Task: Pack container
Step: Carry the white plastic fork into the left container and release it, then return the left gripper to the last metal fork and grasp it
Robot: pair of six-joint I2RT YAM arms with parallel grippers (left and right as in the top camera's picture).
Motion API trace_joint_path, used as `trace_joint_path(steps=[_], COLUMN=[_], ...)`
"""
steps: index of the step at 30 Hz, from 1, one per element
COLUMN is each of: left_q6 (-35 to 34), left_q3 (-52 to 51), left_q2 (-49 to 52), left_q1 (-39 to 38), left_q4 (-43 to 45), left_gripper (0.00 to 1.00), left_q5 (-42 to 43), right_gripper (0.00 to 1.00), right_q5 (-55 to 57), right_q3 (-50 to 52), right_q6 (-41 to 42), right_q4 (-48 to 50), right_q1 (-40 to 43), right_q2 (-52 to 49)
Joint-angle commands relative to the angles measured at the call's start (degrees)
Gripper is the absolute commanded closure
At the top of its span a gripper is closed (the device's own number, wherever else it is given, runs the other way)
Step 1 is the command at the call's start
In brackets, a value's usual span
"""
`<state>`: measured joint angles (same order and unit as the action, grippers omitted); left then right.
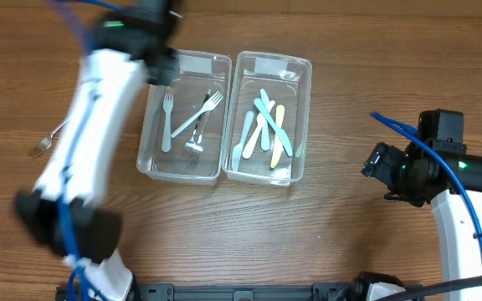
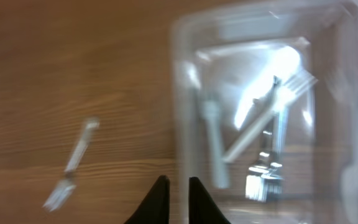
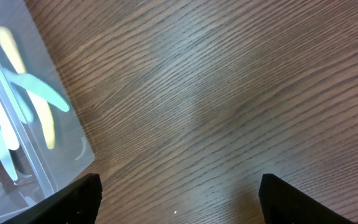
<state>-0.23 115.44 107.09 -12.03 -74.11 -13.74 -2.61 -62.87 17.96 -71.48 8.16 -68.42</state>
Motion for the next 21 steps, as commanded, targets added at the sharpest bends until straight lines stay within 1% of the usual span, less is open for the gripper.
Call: trace_joint_path(steps=[1,4,6,8,9,12,16,21], left_q6=[9.6,13.6,16.4,19.8,21.7,24.7,25.6,27.4], left_q3=[0.7,0.5,-0.2,-1.0,-1.4,-3.1,-5.5,-6.3], left_q2=[-8.0,-8.0,-7.0,-5.6,-4.6,-1.3,4.2,12.1], left_q1=[11.3,19.1,24.6,28.2,29.7,32.9,35.8,37.3], left_q4=[-1.6,-2.4,-1.9,-1.2,-1.1,-0.6,1.4,3.6], left_gripper=[0.65,0.62,0.6,0.6,0.58,0.55,0.44,0.46], left_q5=[2.8,5.0,8.7,12.5,14.2,16.3,16.4,16.3], right_gripper=[0.16,0.17,0.17,0.17,0.17,0.17,0.17,0.17], right_q5=[-0.1,-0.1,-0.1,-0.1,-0.1,-0.1,-0.1,0.0], right_q3=[-0.2,-0.2,-0.2,-0.2,-0.2,-0.2,-0.2,-0.2], right_q6=[-0.4,-0.4,-0.4,-0.4,-0.4,-0.4,-0.4,-0.4], right_q4=[0.3,0.3,0.3,0.3,0.3,0.3,0.3,0.3], right_q1=[-0.3,-0.3,-0.3,-0.3,-0.3,-0.3,-0.3,-0.3], right_q2=[0.1,0.1,0.1,0.1,0.1,0.1,0.1,0.1])
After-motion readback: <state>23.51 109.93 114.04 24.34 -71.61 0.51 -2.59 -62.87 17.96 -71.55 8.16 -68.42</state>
